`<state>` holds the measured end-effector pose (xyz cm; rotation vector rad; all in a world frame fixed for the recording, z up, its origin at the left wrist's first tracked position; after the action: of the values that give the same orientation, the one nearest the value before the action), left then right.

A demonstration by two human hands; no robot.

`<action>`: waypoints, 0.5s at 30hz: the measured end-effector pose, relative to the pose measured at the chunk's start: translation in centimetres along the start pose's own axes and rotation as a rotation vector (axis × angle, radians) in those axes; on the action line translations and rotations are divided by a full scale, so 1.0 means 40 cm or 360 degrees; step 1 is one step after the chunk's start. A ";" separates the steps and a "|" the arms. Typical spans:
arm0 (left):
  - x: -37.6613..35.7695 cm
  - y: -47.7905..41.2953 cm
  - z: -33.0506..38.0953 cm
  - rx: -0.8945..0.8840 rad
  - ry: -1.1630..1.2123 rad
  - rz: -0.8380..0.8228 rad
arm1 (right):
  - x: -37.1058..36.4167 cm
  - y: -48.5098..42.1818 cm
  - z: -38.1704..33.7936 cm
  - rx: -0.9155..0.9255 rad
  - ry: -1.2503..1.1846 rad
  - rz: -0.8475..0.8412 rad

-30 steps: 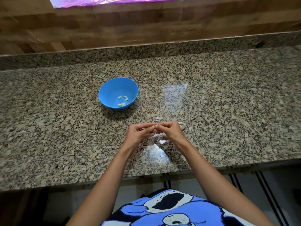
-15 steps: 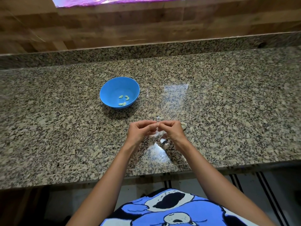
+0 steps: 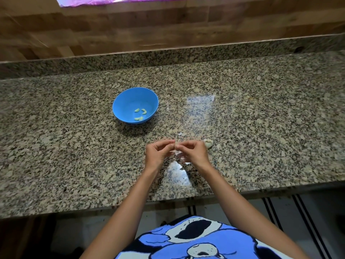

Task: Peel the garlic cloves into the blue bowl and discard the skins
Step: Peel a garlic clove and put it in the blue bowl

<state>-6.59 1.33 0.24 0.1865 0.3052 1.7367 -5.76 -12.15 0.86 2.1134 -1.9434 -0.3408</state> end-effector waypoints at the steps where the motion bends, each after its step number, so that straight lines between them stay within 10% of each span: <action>1: -0.003 0.001 -0.001 -0.0034 -0.0029 0.0014 | -0.002 0.001 -0.002 0.0040 0.0061 0.0041; 11: 0.009 -0.016 0.000 -0.0183 -0.0490 -0.0251 | -0.003 0.005 0.012 0.0417 0.0887 0.0121; 15: 0.014 -0.020 0.010 -0.0135 -0.0402 -0.0295 | -0.004 0.013 0.011 0.0181 0.0337 0.0106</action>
<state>-5.83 2.07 0.37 0.3032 0.0614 1.5200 -6.40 -12.03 0.64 2.0514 -1.9442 0.0070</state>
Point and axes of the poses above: each hand's wrist, its own y-axis away from the middle knuckle, its own x-axis out of the back of the hand, z = x × y, the point moved 1 cm from there along -y, towards the middle knuckle, and after that the axes turned 3 degrees about -y, right-handed, at the moved point
